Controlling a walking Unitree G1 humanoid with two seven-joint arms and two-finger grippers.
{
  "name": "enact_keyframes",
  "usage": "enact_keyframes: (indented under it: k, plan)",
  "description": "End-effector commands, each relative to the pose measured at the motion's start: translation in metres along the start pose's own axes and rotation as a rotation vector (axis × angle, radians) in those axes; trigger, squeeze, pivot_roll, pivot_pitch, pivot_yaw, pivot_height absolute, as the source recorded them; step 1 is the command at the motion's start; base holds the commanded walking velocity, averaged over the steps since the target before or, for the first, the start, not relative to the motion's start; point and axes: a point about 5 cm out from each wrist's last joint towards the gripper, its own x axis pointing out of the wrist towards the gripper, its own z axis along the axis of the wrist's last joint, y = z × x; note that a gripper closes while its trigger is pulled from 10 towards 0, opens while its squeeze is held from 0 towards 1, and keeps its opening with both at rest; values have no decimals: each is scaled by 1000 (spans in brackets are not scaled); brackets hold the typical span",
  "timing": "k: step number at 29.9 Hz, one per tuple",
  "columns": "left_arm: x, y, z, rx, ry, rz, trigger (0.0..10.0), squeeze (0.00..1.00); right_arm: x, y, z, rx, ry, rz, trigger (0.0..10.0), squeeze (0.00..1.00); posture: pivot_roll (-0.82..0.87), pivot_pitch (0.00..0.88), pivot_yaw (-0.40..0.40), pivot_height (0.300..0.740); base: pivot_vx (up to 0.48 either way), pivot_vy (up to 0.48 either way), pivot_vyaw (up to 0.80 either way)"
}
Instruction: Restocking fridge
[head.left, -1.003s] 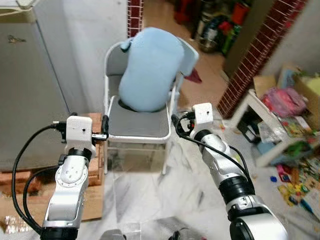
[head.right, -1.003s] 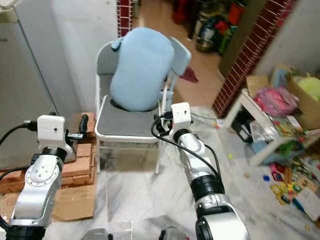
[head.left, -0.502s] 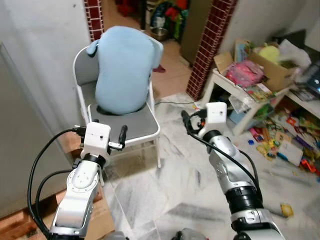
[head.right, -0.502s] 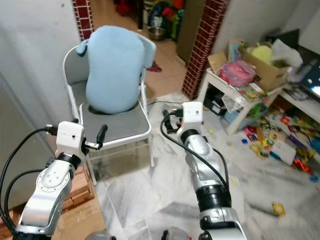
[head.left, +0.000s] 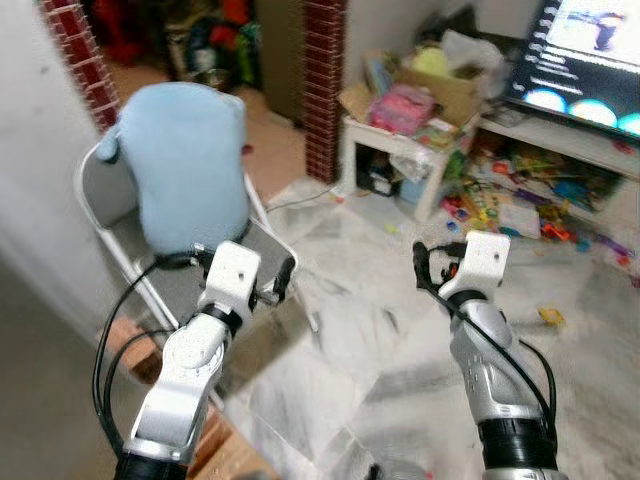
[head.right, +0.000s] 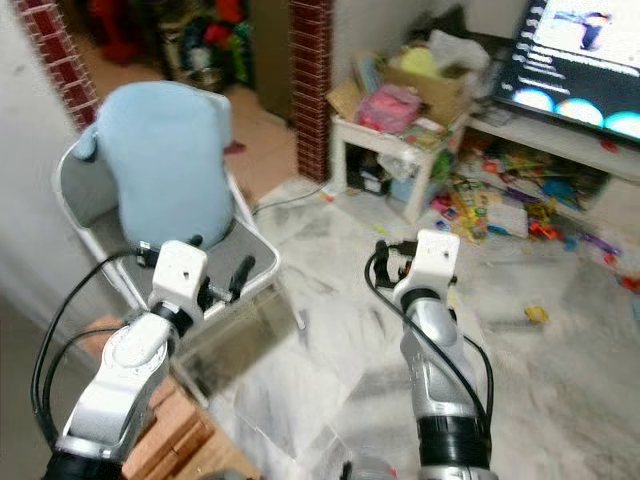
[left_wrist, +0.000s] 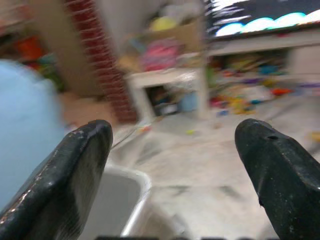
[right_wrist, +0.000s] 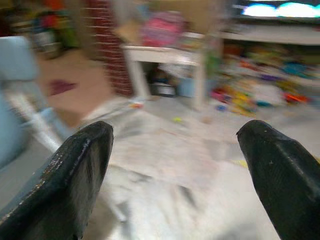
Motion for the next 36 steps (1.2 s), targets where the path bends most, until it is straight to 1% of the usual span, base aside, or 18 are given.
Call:
enact_keyframes:
  k: [1, 4, 5, 6, 7, 9, 11, 15, 19, 24, 26, 31, 36]
  plan:
    - [-1, 6, 3, 14, -25, 19, 10000, 0, 0, 13, 9, 12, -21, 32, 10000, 0, -23, 0, 21, 740, 0, 0, -800]
    - [-1, 7, 4, 14, -37, 25, 10000, 0, 1, 17, 11, -5, -8, 54, 10000, 0, -11, 0, -18, 740, 0, 0, -800]
    - [-2, 7, 4, 17, -42, 28, 10000, 0, 1, 18, 11, -8, -6, 60, 10000, 0, -11, 0, -18, 740, 0, 0, -800]
    - [-3, 6, 3, 1, -42, 24, 10000, 0, 2, 19, 11, -15, -6, 70, 10000, 0, -8, 0, -26, 740, 0, 0, -800]
    - [-5, 7, 1, -7, -40, 33, 10000, 0, 6, 24, 15, -27, -8, 92, 10000, 0, 6, 0, -63, 740, 0, 0, -800]
    - [-8, 10, -2, -9, -21, 95, 10000, 0, 12, 28, 21, -36, -18, 107, 10000, 0, 14, 0, -70, 740, 0, 0, -800]
    - [-9, 12, -4, -32, -5, 144, 10000, 0, 16, 30, 25, -36, -23, 106, 10000, 0, 19, 0, -71, 740, 0, 0, -800]
    - [-9, 12, -5, -41, 16, 149, 10000, 0, 21, 31, 29, -24, -29, 94, 10000, 0, 25, 0, -63, 740, -65, 0, -800]
    - [-8, 13, -5, -34, 16, 144, 10000, 0, 21, 31, 28, -18, -26, 88, 10000, 0, 30, 0, -62, 740, -278, 0, -800]
    - [-7, 24, -3, -32, 15, 180, 10000, 0, 19, 34, 23, -10, -13, 91, 10000, 0, 31, 0, -70, 740, -283, 0, -800]
    - [-7, 26, -3, -37, 16, 189, 10000, 0, 19, 35, 23, -10, -11, 94, 10000, 0, 32, 0, -73, 740, -281, 0, -800]
    - [-8, 26, -4, -39, 20, 194, 10000, 0, 18, 35, 22, -11, -10, 93, 10000, 0, 31, 0, -71, 740, -281, 0, -800]
    - [-8, 26, -4, -30, 15, 184, 10000, 0, 19, 30, 22, -12, -13, 67, 10000, 0, 17, 0, -60, 740, -215, 0, -800]
